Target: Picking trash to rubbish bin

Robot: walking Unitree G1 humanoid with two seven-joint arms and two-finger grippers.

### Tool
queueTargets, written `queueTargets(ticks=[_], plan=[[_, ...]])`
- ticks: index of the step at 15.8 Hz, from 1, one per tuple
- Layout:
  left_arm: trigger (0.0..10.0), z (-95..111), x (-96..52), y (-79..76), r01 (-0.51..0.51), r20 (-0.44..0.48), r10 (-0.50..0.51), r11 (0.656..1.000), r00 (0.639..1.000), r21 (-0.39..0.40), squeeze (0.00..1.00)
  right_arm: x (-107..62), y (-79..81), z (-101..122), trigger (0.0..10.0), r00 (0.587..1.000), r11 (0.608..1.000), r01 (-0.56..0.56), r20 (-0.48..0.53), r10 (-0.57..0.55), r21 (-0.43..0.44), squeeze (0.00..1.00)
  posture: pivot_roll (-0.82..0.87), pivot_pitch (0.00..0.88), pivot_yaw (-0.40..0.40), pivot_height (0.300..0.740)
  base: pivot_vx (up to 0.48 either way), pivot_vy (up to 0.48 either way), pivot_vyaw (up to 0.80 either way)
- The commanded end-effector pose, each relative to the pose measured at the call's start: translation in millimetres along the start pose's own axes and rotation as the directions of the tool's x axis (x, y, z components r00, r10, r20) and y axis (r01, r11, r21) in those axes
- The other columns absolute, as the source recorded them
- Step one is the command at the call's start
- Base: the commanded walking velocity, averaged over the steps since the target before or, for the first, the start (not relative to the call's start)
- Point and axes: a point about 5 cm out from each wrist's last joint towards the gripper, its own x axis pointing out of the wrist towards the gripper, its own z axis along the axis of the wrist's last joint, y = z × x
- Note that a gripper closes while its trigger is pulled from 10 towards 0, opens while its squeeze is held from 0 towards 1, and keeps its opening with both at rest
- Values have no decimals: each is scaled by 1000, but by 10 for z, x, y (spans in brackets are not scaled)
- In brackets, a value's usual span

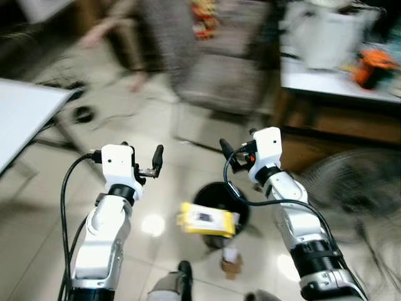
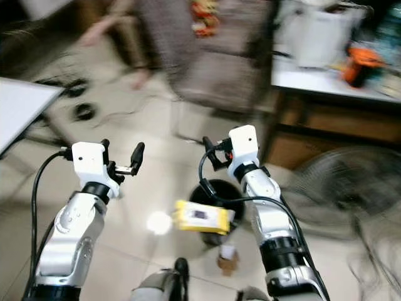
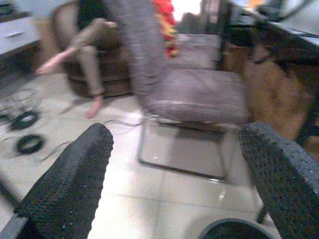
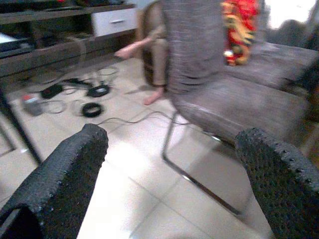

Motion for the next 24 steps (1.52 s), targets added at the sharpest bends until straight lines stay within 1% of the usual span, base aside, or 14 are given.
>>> queueTargets(ticks=[1, 3, 6, 11, 15, 19, 22, 24], plan=[[10000, 7, 42, -6, 0, 1, -1, 1000, 1000, 7, 0, -10, 23, 46, 10000, 1000, 1000, 0, 15, 0, 11, 0, -98, 87, 86, 740, 0, 0, 800], [10000, 26, 65, -27, 8, 2, -8, 1000, 1000, 3, 0, -35, -16, 22, 10000, 1000, 1000, 12, 3, -12, 11, 0, -96, 85, 88, 740, 0, 0, 800], [10000, 27, 66, -28, 13, -9, -13, 1000, 1000, 4, 0, -37, -32, 13, 10000, 1000, 1000, 18, -5, -18, 10, 0, -93, 86, 92, 740, 0, 0, 800], [10000, 47, 94, -32, 17, -10, -17, 1000, 1000, 0, 0, -39, 1, 10, 10000, 1000, 1000, 20, -9, -20, 17, 0, -91, 87, 97, 740, 0, 0, 800], [10000, 68, 102, -10, -14, -10, 14, 1000, 1000, 3, 0, -18, 14, 28, 10000, 1000, 1000, 12, -8, -12, 19, 0, -88, 89, 93, 740, 0, 0, 800], [10000, 63, 103, 15, -38, -21, 38, 999, 999, -22, 0, -8, 22, 44, 10000, 1000, 1000, 9, -4, -9, 20, 0, -88, 94, 92, 740, 0, 0, 800], [10000, 71, 122, 64, -56, -28, 55, 997, 998, -54, 0, -8, 34, 47, 10000, 1000, 1000, 7, -4, -7, 24, 0, -88, 97, 90, 740, 0, 0, 800], [10000, 89, 130, 75, -59, -23, 58, 997, 998, -58, 0, -4, 36, 54, 10000, 1000, 1000, 3, -6, -3, 17, 0, -88, 98, 89, 740, 0, 0, 800]])
